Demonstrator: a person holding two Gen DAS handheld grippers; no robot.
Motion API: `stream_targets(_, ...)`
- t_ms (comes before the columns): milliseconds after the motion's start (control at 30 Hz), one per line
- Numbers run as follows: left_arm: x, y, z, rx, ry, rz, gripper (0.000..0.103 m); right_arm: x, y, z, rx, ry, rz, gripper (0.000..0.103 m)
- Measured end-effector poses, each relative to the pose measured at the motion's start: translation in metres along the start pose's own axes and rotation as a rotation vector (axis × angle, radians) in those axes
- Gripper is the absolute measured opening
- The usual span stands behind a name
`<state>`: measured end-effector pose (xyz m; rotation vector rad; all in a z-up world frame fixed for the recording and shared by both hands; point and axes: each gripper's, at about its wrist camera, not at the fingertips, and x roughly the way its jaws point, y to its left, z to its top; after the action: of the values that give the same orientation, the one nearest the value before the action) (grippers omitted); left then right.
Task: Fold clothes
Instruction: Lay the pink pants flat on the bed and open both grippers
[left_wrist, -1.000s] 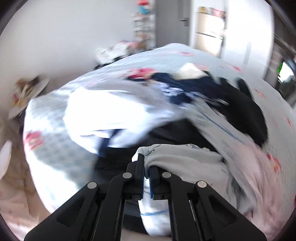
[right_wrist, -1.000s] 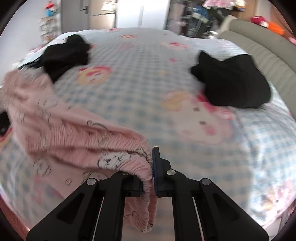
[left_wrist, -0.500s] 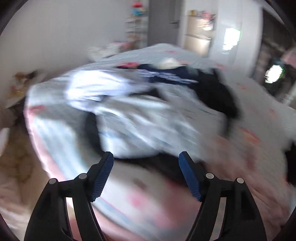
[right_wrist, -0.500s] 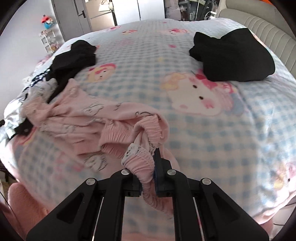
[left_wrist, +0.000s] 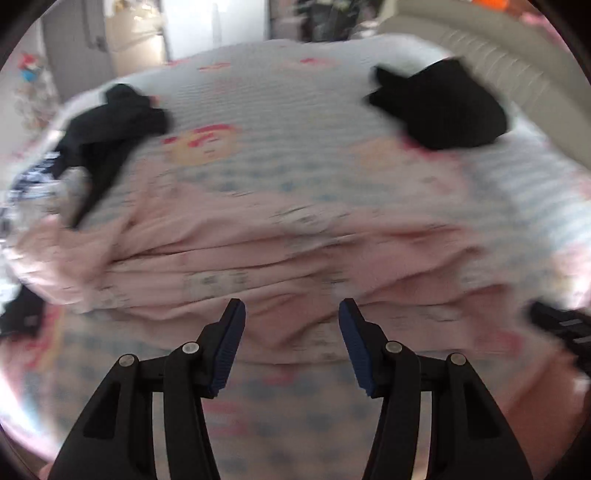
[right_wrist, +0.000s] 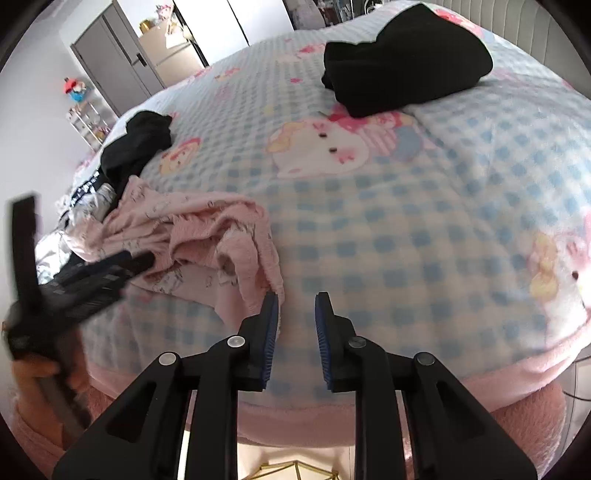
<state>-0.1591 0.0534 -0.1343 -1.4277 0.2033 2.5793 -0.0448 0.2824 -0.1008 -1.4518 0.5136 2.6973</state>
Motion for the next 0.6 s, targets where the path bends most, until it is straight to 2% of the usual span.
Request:
stream_targets(33,0.004,0.008,-0.001,-0.028,0.016,0.01,0.055,-0.002,-0.001,0.003,0.006,-0.016,-0.001,0.028)
stream_targets(100,0.013,0.025,-0.002,-0.075,0.048,-0.008,0.055,0.001,-0.004,0.007,0.03,-0.018,0.015,0.03)
stream_targets(233,0.028,0.041,-0.009,-0.119,0.084,-0.107,0.055,0.031,0.008,0.004,0.007,0.061,0.086,0.03)
stream_targets(333,0.032,0.039,-0.009,-0.17,0.076,-0.194,0.055,0.059,0.017,0.001,0.008,0.117,0.076,0.033)
stream_targets(367,0.033,0.037,-0.009,-0.184,0.072,-0.21,0.052,0.067,0.019,0.0,0.014,0.133,0.08,0.033)
stream_targets(400,0.035,0.035,-0.009,-0.189,0.074,-0.214,0.032,0.074,0.021,-0.001,0.021,0.148,0.084,0.034)
stream_targets(433,0.035,0.033,-0.009,-0.189,0.074,-0.209,0.019,0.077,0.023,0.0,0.022,0.154,0.089,0.036)
stream_targets(500,0.031,0.03,-0.005,-0.194,0.065,-0.2,0.017,0.076,0.031,0.002,-0.006,0.146,0.127,0.025)
stream_targets(533,0.029,0.03,-0.002,-0.196,0.062,-0.204,0.016,0.076,0.036,0.005,-0.027,0.138,0.145,0.014)
stream_targets(600,0.027,0.03,0.003,-0.2,0.064,-0.213,0.015,0.08,0.043,0.013,-0.053,0.133,0.106,0.009)
